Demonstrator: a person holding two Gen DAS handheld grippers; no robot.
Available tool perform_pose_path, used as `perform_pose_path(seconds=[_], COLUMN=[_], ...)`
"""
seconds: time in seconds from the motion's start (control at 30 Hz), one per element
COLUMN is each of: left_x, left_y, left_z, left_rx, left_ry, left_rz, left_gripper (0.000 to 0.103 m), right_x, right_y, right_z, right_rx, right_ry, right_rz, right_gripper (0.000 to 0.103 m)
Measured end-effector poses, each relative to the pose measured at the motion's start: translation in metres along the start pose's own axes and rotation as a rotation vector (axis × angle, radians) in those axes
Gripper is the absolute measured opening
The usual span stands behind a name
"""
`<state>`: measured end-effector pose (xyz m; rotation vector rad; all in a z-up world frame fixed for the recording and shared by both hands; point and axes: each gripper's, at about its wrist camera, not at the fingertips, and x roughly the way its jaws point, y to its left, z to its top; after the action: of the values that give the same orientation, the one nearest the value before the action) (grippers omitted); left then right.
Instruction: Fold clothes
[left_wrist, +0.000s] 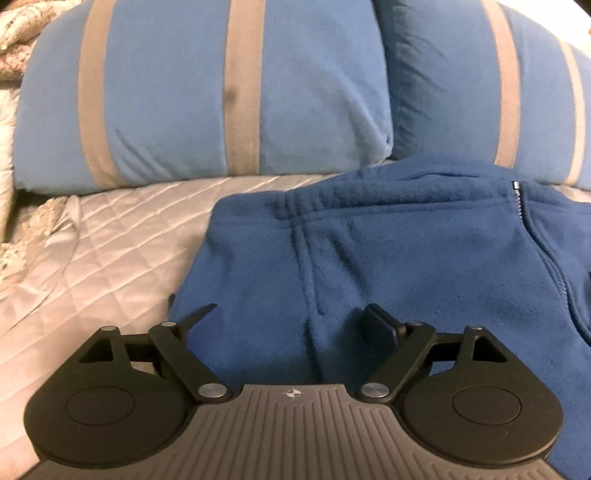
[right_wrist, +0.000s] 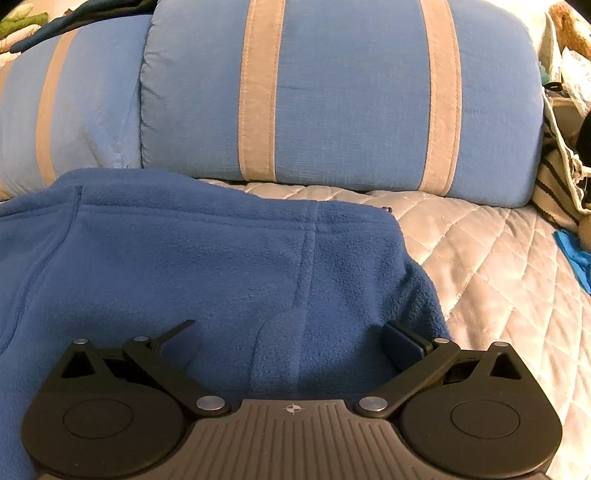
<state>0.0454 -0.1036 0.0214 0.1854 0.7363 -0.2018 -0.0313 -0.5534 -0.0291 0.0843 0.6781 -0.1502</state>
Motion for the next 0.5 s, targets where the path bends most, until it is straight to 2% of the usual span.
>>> perform_pose_path(seconds=[0.2, 0.3, 0.37, 0.5], left_x=[-0.031, -0.040, -0.043, -0.044], left_y=[0.024, 0.044, 0.060, 0.086], left_z=[-0.002, -0.004, -0.006, -0.016], left_rx=[-0.018, -0.028, -0.075, -0.172], left_ry=[0.019, 0.021, 0.042, 0.080], left_rz=[-0.040, -0.028, -0.024, -0.079], left_gripper=[0.085, 0.085, 0.085, 0.085], right_x=[0.001, 0.001, 0.001, 0.003], right_y=[-0.003, -0.004, -0.004, -0.011], right_z=[0.000, 0.000, 0.000, 0.001], right_rx=[0.016, 0.017, 0.018, 0.042], right_ry=[0.000, 0.000, 0.001, 0.005], right_rz=[0.011, 0.013, 0.014, 0.041], right_gripper=[0.103, 0.103, 0.103, 0.103])
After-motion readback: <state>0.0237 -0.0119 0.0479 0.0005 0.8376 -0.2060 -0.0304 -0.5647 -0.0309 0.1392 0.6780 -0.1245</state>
